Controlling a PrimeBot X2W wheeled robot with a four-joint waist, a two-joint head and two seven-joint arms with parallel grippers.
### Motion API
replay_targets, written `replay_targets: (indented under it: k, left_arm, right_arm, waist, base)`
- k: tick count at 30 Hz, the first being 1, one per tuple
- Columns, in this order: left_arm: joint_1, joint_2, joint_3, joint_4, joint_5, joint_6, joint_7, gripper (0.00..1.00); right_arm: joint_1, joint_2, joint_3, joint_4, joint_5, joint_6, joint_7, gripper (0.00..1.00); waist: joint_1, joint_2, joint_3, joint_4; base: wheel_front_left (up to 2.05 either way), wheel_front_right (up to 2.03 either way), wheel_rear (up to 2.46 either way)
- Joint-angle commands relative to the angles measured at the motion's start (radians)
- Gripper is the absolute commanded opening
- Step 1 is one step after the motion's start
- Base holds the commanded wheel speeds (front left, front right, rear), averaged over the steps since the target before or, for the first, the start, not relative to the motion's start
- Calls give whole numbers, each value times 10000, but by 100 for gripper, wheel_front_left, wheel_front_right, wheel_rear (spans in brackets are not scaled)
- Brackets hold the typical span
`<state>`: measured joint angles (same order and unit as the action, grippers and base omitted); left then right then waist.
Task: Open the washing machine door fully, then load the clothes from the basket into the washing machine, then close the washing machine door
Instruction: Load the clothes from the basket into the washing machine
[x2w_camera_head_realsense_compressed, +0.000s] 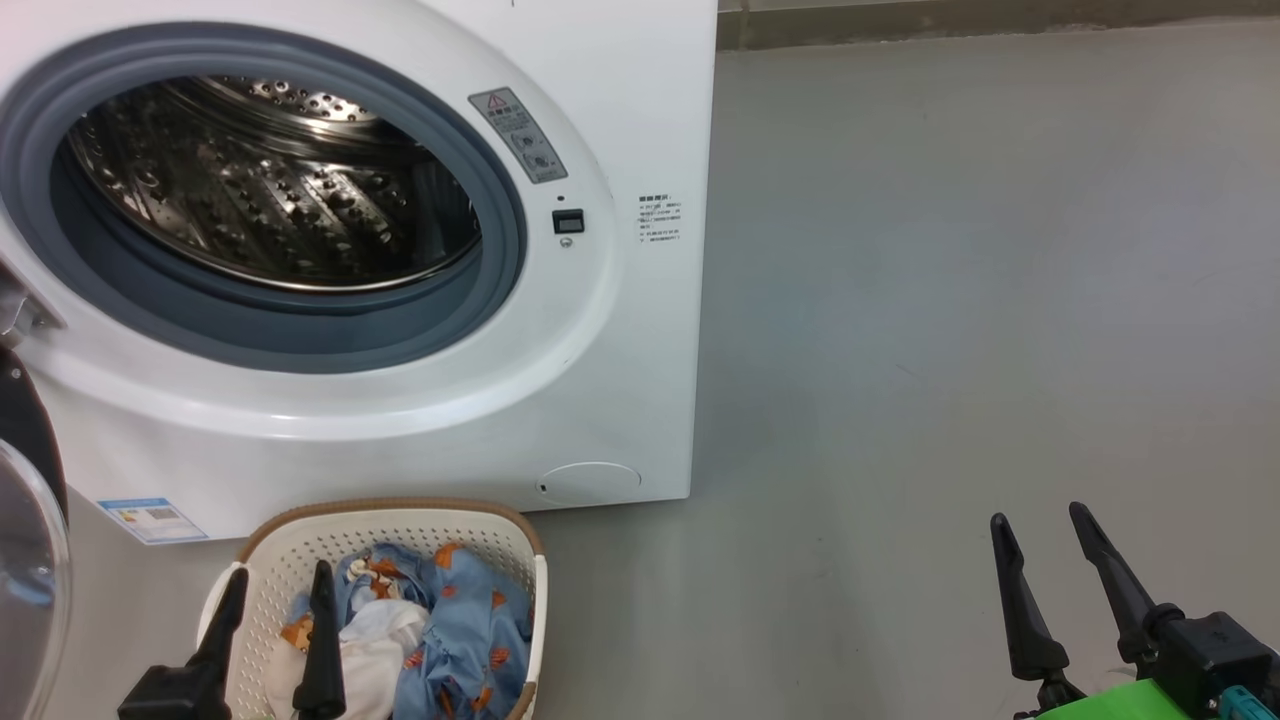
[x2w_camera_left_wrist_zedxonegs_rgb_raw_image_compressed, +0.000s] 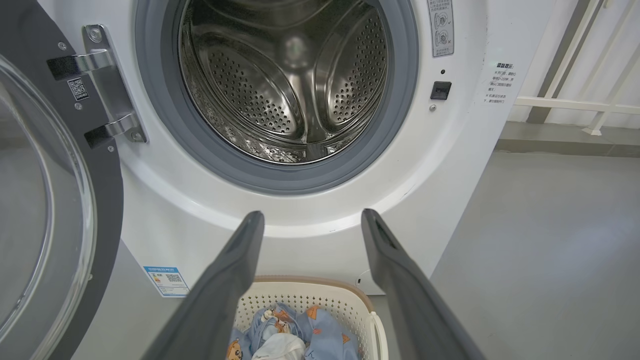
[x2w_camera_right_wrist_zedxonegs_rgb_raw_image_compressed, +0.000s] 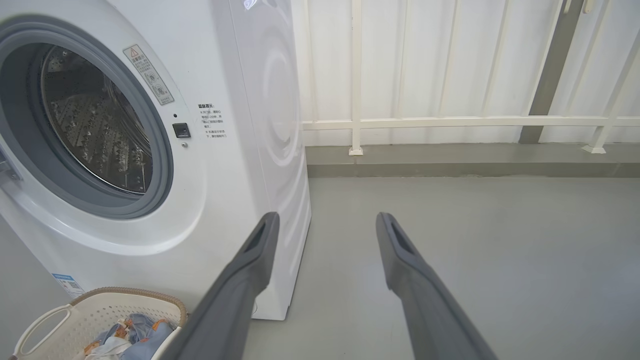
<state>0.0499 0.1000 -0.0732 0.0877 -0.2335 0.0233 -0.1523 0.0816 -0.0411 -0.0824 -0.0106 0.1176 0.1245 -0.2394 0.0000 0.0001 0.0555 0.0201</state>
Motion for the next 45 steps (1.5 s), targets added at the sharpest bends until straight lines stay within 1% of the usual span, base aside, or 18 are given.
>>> replay_targets:
  k: [1,18,26,32,41,42,45]
  left_arm:
    - [-497,212,285,-203,-51,71,-110,100]
    - [-703,262,43,-47,-21,163,-146,100]
    - [-1213,231,-222,522,5,69,-195,100]
    - [-2010,143,-430,1687,-82,-153,-407,100]
    - [-3602,-95,-646,4350,-285,-533,-887,100]
    - [-3602,-95,-646,4350,-285,-533,-887,100]
    - [-4200,-157,-703,5344,-346,-665,-965,100]
  right_arm:
    - [-372,-91,220,-224,7,62,-80,100]
    - [-446,-91,247,-248,-21,62,-101,100]
    - [-569,-107,266,-365,-8,62,-113,100]
    - [-832,-198,290,-459,59,62,-128,100]
    - [-1358,-403,318,-546,162,62,-164,100]
    - [-1358,-403,318,-546,162,62,-164,100]
    - [-1575,-447,371,-545,204,62,-176,100]
  waist:
    - [0,-1,21,1]
    - [0,-1,226,-23]
    - [0,-1,629,-2]
    - [0,-1,1193,1]
    - [0,-1,2175,-78]
    - [0,-1,2175,-78]
    - [0,-1,2554,-117]
  base:
    - [0,0,0]
    - [0,0,0]
    - [0,0,0]
    - [0,0,0]
    - [0,0,0]
    - [0,0,0]
    - [0,0,0]
